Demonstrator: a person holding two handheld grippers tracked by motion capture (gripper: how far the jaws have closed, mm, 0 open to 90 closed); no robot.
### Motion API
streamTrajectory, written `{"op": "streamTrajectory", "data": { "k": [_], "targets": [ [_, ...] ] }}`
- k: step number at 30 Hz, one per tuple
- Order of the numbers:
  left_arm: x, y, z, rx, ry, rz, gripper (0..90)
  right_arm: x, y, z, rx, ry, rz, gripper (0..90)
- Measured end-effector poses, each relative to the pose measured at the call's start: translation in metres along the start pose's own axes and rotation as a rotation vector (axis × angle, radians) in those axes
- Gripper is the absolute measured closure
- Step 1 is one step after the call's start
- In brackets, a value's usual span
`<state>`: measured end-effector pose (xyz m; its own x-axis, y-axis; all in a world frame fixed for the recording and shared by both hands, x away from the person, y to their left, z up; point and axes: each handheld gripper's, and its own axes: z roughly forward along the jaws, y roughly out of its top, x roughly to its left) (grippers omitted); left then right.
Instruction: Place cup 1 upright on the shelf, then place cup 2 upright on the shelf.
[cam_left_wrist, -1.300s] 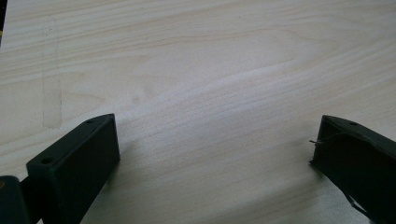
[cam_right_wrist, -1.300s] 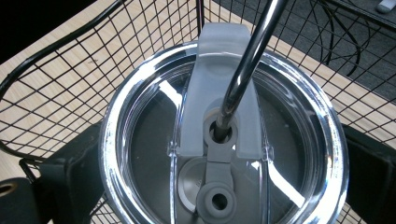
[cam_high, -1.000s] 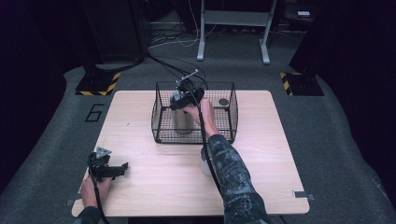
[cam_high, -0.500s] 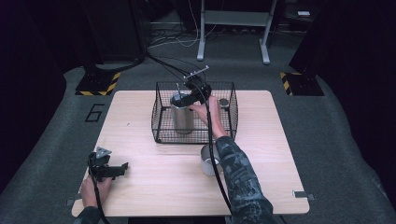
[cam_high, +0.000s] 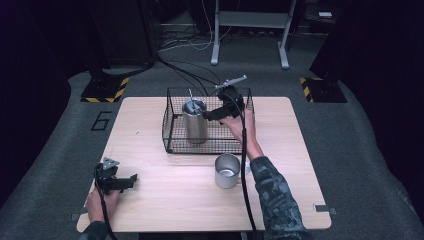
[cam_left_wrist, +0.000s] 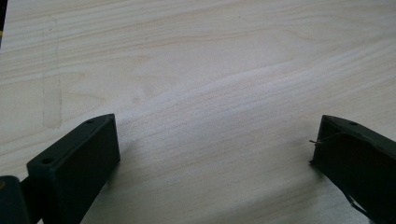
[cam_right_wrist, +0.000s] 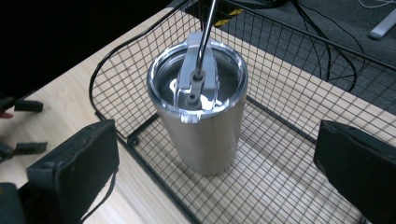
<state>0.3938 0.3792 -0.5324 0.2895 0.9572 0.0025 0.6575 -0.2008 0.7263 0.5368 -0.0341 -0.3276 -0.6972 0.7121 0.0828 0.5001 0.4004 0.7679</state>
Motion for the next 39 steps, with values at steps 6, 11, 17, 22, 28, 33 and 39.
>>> {"op": "streamTrajectory", "data": {
  "k": [6, 11, 17, 22, 28, 33, 39],
  "targets": [
    [0.0, 0.0, 0.0, 0.0, 0.0, 0.0, 0.3, 0.006, -0.019, -0.019, -0.014, 0.004, -0.025, 0.0],
    [0.0, 0.0, 0.0, 0.0, 0.0, 0.0, 0.3, 0.014, -0.035, -0.034, -0.019, 0.005, -0.055, 0.0],
    [0.0, 0.0, 0.0, -0.001, 0.0, -0.001, 0.3, 0.021, -0.057, -0.05, -0.021, 0.018, -0.068, 0.0],
    [0.0, 0.0, 0.0, -0.001, 0.0, -0.001, 0.3, 0.022, -0.08, -0.066, -0.034, 0.016, -0.056, 0.0],
    [0.0, 0.0, 0.0, -0.001, 0.0, -0.001, 0.3, 0.021, -0.11, -0.077, -0.025, 0.027, -0.017, 0.0],
    [0.0, 0.0, 0.0, -0.001, 0.0, 0.0, 0.3, 0.025, -0.127, -0.08, -0.002, 0.026, -0.012, 0.0],
    [0.0, 0.0, 0.0, 0.0, 0.0, -0.001, 0.3, 0.034, -0.138, -0.074, 0.032, 0.04, -0.013, 0.0]
  ]
}}
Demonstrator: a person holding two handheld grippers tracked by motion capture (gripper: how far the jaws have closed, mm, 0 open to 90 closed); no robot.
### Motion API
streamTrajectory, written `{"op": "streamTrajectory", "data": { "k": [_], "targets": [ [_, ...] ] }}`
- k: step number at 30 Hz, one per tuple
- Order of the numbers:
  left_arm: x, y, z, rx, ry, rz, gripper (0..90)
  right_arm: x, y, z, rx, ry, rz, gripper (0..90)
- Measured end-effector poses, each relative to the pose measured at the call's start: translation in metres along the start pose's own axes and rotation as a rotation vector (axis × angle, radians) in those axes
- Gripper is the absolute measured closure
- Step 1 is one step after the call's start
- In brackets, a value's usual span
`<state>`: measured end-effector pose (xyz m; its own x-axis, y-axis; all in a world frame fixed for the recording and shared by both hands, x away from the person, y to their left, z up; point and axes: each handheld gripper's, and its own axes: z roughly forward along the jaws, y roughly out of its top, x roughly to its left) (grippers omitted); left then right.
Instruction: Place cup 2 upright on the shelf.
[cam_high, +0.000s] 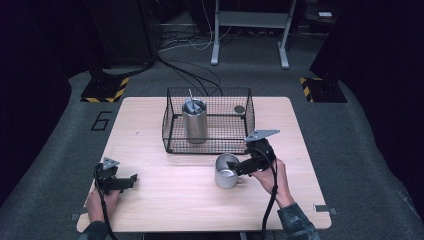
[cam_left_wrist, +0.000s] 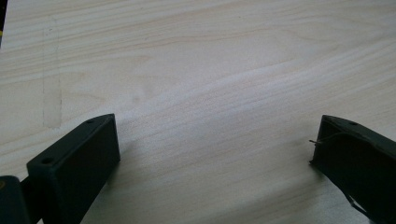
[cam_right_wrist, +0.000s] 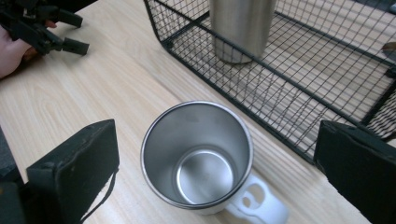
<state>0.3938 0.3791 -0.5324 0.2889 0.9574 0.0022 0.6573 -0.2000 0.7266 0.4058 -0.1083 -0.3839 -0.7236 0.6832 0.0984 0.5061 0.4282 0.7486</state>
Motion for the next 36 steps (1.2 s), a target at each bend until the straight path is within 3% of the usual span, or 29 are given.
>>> {"op": "streamTrajectory", "data": {
  "k": [15, 23, 36],
  "targets": [
    [0.0, 0.0, 0.0, 0.0, 0.0, 0.001, 0.3, 0.018, -0.009, 0.03, 0.081, -0.012, -0.044, 0.0],
    [0.0, 0.0, 0.0, 0.0, -0.001, 0.0, 0.3, 0.021, -0.011, 0.042, 0.122, -0.052, -0.032, 0.0],
    [0.0, 0.0, 0.0, 0.0, -0.001, 0.0, 0.3, 0.019, -0.014, 0.058, 0.161, -0.079, -0.006, 0.0]
  ]
}}
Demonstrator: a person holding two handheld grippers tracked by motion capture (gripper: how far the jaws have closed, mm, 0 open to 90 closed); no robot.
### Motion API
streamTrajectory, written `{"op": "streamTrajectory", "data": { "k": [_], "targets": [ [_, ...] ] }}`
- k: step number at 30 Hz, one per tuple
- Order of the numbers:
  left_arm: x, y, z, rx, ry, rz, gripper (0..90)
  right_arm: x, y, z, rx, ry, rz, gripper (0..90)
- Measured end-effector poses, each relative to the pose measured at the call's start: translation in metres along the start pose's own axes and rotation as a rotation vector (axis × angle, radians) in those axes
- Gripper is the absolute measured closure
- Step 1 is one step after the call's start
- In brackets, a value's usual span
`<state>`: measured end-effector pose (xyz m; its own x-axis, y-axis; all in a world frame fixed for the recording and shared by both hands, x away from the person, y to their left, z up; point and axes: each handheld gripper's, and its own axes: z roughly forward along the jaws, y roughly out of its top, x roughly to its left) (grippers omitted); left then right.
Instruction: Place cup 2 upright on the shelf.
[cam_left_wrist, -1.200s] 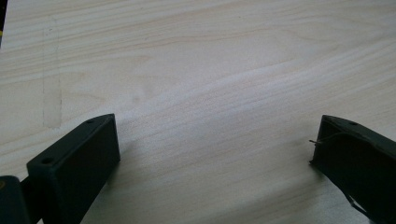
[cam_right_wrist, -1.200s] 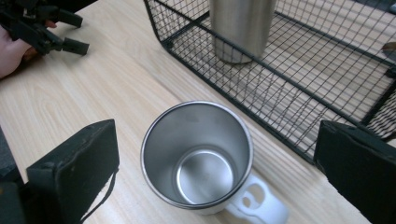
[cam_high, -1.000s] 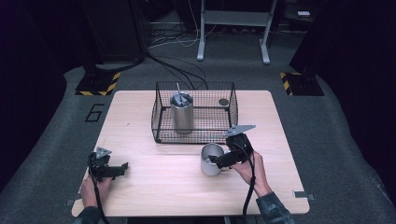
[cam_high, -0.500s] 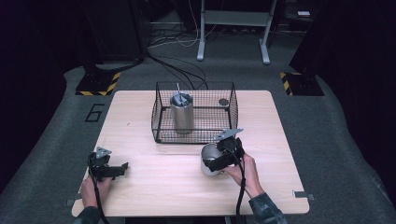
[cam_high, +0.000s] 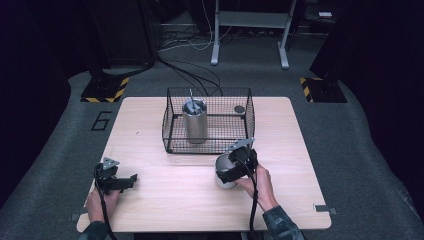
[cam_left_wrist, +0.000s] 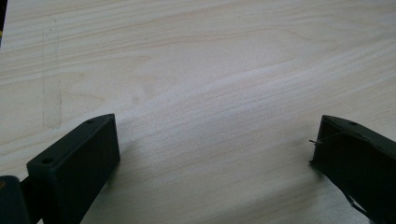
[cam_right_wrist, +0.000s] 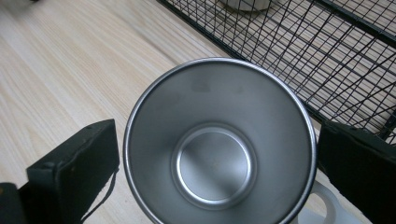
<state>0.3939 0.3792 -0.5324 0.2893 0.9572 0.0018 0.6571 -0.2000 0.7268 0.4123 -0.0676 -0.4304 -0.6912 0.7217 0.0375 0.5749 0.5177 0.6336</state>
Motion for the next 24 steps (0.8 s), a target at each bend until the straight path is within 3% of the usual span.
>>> {"op": "streamTrajectory", "data": {
  "k": [6, 24],
  "targets": [
    [0.0, 0.0, 0.0, 0.0, 0.0, 0.001, 0.3, 0.0006, -0.0009, 0.0052, 0.005, -0.006, -0.001, 4.5],
    [0.0, 0.0, 0.0, 0.001, 0.0, 0.0, 0.3, -0.0008, 0.0001, 0.0087, 0.032, 0.003, -0.002, 5.0]
  ]
}}
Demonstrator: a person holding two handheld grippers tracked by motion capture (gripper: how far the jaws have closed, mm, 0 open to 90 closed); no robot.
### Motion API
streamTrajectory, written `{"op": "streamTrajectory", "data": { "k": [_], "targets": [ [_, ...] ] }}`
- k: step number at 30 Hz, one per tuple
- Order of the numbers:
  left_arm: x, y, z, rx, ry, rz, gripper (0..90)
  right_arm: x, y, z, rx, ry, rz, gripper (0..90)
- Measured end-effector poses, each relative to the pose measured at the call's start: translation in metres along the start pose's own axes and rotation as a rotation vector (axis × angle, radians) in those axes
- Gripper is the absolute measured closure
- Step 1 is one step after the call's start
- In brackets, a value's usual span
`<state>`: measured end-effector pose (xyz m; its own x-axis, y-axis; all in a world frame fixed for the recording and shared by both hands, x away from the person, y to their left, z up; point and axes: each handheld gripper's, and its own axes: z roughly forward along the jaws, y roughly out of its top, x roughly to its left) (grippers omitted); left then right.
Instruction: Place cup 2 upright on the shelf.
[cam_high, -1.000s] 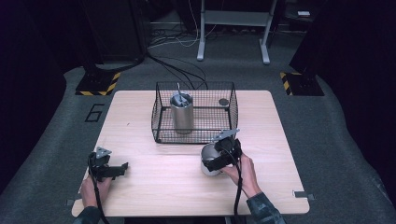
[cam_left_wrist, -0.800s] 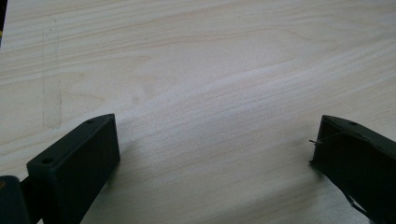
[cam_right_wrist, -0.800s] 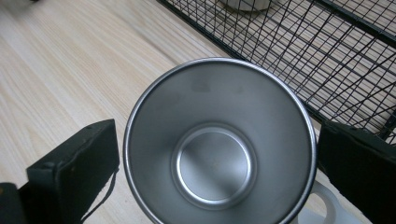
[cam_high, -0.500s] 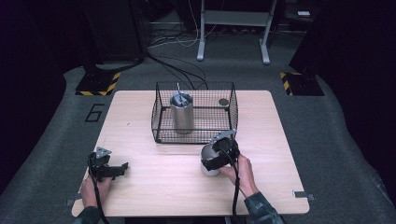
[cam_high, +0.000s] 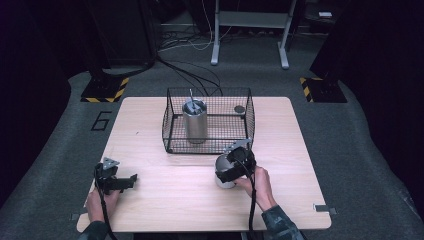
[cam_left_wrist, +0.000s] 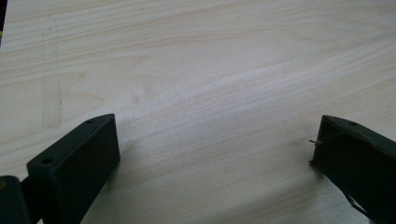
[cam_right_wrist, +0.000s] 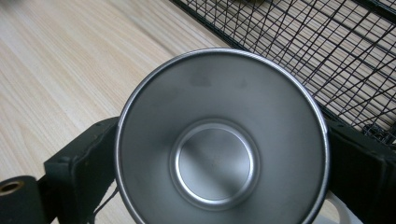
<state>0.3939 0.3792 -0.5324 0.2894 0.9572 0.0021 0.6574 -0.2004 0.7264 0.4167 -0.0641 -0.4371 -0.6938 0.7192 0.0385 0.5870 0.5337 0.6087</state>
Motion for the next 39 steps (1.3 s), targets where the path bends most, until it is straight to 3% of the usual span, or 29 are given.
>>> {"op": "streamTrajectory", "data": {
  "k": [8, 20, 26, 39],
  "targets": [
    [0.0, 0.0, 0.0, 0.0, 0.0, -0.001, 0.3, -0.004, 0.002, -0.002, 0.028, 0.038, -0.051, 5.2],
    [0.0, 0.0, 0.0, 0.0, 0.0, 0.0, 0.3, -0.006, 0.003, -0.006, 0.016, 0.071, -0.12, 5.5],
    [0.0, 0.0, 0.0, 0.0, 0.0, 0.0, 0.3, -0.005, 0.01, -0.019, -0.015, 0.076, -0.122, 5.5],
    [0.0, 0.0, 0.0, 0.0, 0.0, -0.001, 0.3, -0.008, 0.02, -0.037, -0.023, 0.068, -0.118, 5.5]
  ]
}}
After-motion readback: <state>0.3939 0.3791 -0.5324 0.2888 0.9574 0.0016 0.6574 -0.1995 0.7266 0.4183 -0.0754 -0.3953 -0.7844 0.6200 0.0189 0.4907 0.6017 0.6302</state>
